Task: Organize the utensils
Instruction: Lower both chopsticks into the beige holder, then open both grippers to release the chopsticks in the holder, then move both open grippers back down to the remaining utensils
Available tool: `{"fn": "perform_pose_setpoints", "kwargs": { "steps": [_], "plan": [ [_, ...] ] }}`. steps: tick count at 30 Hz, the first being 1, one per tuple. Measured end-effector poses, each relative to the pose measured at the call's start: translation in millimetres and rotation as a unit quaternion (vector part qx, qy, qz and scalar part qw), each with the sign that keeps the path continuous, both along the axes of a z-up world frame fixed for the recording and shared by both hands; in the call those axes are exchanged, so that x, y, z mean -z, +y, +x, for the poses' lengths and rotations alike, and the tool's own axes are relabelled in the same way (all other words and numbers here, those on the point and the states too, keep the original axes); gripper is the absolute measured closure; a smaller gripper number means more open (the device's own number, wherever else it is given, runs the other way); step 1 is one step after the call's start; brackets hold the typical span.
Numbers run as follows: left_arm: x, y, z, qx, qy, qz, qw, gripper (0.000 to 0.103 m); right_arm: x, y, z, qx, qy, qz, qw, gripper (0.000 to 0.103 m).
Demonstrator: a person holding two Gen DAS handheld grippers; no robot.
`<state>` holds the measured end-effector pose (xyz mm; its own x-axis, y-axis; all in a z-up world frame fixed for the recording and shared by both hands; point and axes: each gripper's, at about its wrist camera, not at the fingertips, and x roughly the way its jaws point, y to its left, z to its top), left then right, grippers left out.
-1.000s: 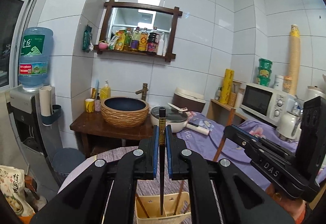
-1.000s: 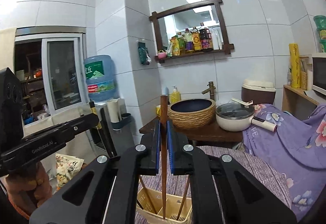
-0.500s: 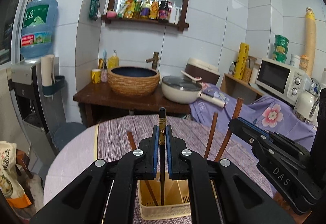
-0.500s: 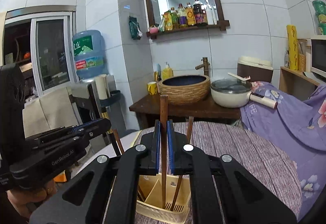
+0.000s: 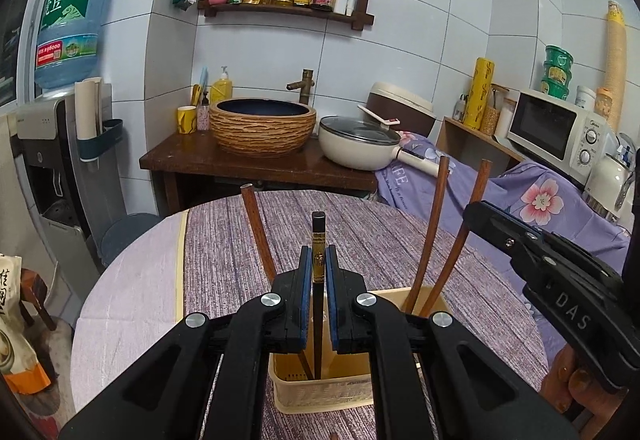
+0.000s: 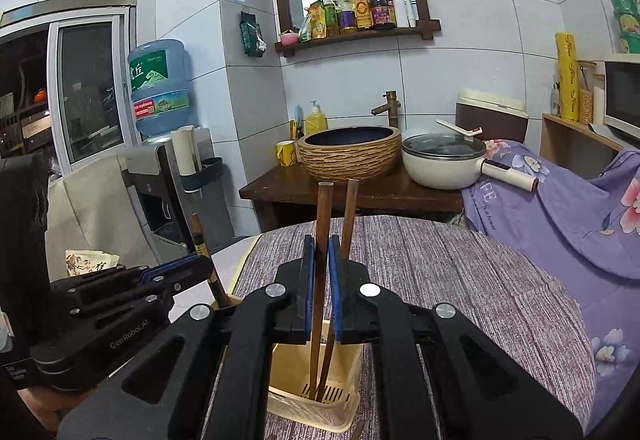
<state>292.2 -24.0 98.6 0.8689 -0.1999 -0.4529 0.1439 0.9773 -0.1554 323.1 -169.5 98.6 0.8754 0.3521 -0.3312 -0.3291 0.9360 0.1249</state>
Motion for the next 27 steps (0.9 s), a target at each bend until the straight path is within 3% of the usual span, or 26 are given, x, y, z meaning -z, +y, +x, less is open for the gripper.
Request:
{"fn": "perform_pose_setpoints", "kwargs": {
  "steps": [1,3,4,5,11,15,21,27],
  "plan": [
    [-1.2,1.3,-2.2,0.001,-0.003,-0.003,1.0,0.092,0.2,-0.4,-0.5,0.001,0.0,-0.002,1.0,0.095],
    [-2.9,2.7,-7.7,-0.001,-0.01,-0.004,0.9999,0.071,-0.7,-2.5,-4.1,0.005,-0.007,-0.005,1.0,0.088],
    [-4.4,4.3,-12.7,-0.002,-0.015,-0.004,0.9999,0.059,-1.2,-3.4,-7.0,0.007,-0.012,-0.005,1.0,0.073],
    [-5.1,5.2,-17.5,-0.002,-0.021,-0.003,0.9998,0.055,-1.4,-5.5,-11.3,0.011,-0.017,-0.006,1.0,0.058],
    [4.3,12.7,-51.5,-0.011,-0.031,0.0,0.9995,0.031,3.6,-17.9,-46.4,0.014,-0.034,-0.009,0.999,0.056],
    [22.4,18.8,-68.6,-0.014,-0.009,-0.002,0.9999,0.025,20.9,-25.6,-64.2,0.006,-0.008,-0.005,1.0,0.056],
    [69.5,17.6,-83.0,-0.001,0.054,0.016,0.9984,0.025,70.4,-30.0,-78.4,0.006,0.063,-0.024,0.998,0.056],
    [122.0,12.9,-89.1,0.023,0.129,0.012,0.9912,0.033,128.1,-30.2,-80.4,0.011,0.144,-0.033,0.989,0.056]
  ]
}}
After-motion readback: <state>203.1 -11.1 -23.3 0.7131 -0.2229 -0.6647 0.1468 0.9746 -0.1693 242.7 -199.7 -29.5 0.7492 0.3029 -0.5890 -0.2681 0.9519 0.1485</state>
